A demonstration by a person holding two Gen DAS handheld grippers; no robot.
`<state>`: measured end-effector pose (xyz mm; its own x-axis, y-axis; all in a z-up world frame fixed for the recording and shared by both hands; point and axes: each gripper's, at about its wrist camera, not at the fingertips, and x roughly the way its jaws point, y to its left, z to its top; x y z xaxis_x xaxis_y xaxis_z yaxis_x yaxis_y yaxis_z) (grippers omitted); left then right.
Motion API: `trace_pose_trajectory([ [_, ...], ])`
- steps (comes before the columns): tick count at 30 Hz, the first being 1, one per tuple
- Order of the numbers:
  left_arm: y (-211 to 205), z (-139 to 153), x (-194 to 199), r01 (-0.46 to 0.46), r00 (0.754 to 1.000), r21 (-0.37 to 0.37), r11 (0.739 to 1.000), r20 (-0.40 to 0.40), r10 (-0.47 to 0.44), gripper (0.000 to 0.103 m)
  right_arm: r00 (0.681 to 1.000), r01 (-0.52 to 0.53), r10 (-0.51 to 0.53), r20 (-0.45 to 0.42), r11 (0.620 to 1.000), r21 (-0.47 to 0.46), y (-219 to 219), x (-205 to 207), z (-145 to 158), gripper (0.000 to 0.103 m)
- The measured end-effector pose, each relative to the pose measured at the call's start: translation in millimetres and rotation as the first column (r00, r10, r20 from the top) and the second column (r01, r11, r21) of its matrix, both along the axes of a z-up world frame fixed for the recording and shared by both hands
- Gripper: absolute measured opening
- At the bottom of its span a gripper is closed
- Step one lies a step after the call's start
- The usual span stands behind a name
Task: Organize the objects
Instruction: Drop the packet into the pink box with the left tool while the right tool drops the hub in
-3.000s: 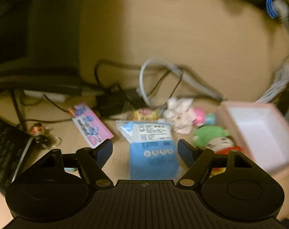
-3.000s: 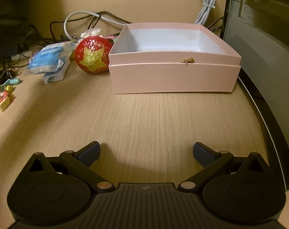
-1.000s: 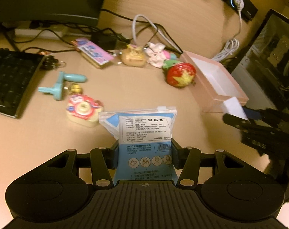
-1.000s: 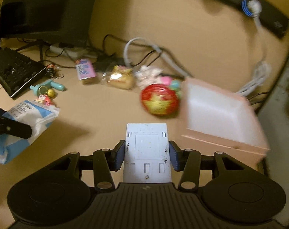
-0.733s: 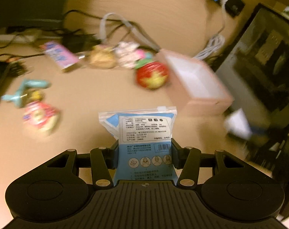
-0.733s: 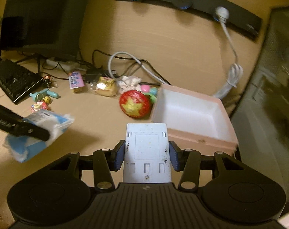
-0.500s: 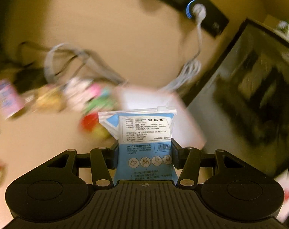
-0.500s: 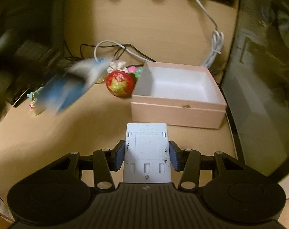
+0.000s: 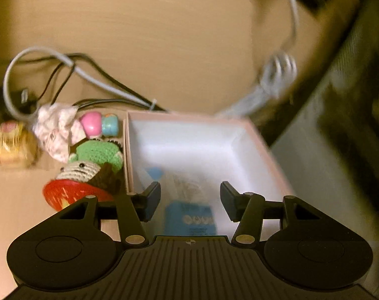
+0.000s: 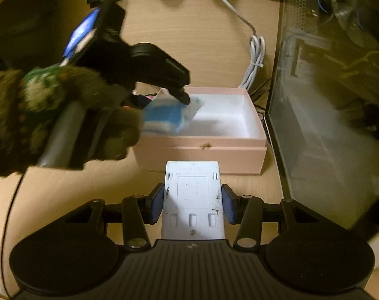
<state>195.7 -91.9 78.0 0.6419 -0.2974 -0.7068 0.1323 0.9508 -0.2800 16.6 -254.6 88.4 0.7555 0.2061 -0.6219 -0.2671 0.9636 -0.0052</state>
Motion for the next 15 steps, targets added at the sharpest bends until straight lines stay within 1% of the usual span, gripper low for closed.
trace_pose_trajectory([
  [1, -4, 0, -1, 0.026, 1.0, 0.05, 0.998, 0.0, -0.026, 0.057, 1.0, -0.002, 0.002, 0.002, 1.0, -0.001, 4, 5, -1, 0.047],
  [2, -7, 1, -3, 0.044, 0.999, 0.082, 0.996, 0.025, -0.046, 0.057, 1.0, -0.006, 0.006, -0.002, 1.0, -0.003, 8, 12, -1, 0.047],
  [3, -8, 3, -6, 0.044, 0.997, 0.087, 0.995, 0.058, -0.049, 0.057, 1.0, -0.012, 0.012, -0.003, 1.0, -0.01, 9, 17, -2, 0.047],
  [4, -8, 6, -9, 0.034, 0.995, 0.076, 0.997, 0.09, -0.041, 0.057, 1.0, -0.017, 0.017, 0.0, 1.0, -0.022, 11, 22, -3, 0.047],
  [5, -4, 10, -11, 0.013, 0.991, 0.041, 0.999, 0.135, -0.018, 0.057, 1.0, -0.018, 0.018, 0.002, 0.999, -0.033, 13, 25, -4, 0.047],
  [6, -1, 13, -14, 0.004, 0.987, 0.014, 1.0, 0.16, -0.006, 0.057, 1.0, -0.017, 0.017, -0.003, 0.999, -0.038, 14, 28, -5, 0.047],
  [7, 0, 14, -15, 0.013, 0.986, 0.001, 1.0, 0.166, -0.013, 0.057, 1.0, -0.017, 0.017, -0.009, 0.999, -0.038, 14, 31, -5, 0.047],
  [9, -3, 12, -11, 0.066, 0.991, 0.02, 0.998, 0.117, -0.068, 0.057, 1.0, -0.017, 0.017, -0.016, 0.999, -0.049, 14, 33, -7, 0.047],
  [10, 0, 13, -13, 0.059, 0.991, 0.013, 0.998, 0.121, -0.06, 0.057, 1.0, -0.015, 0.014, -0.015, 0.998, -0.055, 14, 35, -7, 0.047],
  [12, 19, 20, -25, -0.024, 0.983, -0.069, 0.997, 0.178, 0.036, 0.056, 1.0, -0.007, 0.006, -0.011, 0.998, -0.055, 13, 37, -4, 0.047],
  [14, 42, 29, -44, -0.088, 0.977, -0.185, 0.979, 0.175, 0.121, 0.056, 1.0, 0.004, -0.003, 0.002, 0.999, -0.044, 11, 40, 3, 0.047],
  [15, 52, 30, -51, -0.107, 0.976, -0.215, 0.971, 0.164, 0.144, 0.056, 1.0, 0.008, -0.007, 0.011, 0.999, -0.036, 11, 43, 8, 0.047],
])
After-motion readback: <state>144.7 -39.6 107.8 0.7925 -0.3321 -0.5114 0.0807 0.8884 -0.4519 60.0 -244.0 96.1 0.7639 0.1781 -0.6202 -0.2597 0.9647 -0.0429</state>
